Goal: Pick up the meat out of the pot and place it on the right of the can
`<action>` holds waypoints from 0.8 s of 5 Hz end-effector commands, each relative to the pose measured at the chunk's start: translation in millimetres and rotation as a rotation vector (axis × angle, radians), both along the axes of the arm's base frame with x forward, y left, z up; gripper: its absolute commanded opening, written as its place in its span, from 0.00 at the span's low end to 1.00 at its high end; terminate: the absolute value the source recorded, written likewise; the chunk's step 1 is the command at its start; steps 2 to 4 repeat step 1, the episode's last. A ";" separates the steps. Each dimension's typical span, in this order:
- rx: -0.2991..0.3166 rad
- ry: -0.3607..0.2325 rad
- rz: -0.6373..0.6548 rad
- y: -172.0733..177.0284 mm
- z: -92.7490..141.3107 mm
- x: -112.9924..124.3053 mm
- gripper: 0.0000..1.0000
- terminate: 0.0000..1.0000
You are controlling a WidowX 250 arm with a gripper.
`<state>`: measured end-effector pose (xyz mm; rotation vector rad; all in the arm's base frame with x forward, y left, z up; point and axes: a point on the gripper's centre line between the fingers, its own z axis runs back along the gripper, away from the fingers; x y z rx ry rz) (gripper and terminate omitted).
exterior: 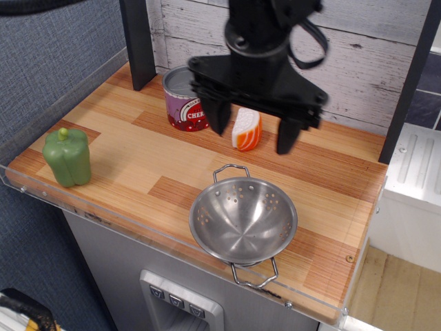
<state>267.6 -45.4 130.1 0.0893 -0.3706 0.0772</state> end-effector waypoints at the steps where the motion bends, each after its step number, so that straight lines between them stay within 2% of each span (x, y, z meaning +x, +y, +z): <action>1: -0.006 -0.039 0.002 1.8 10.9 -1.2 1.00 1.00; 4: -0.006 -0.039 0.002 1.8 10.9 -1.2 1.00 1.00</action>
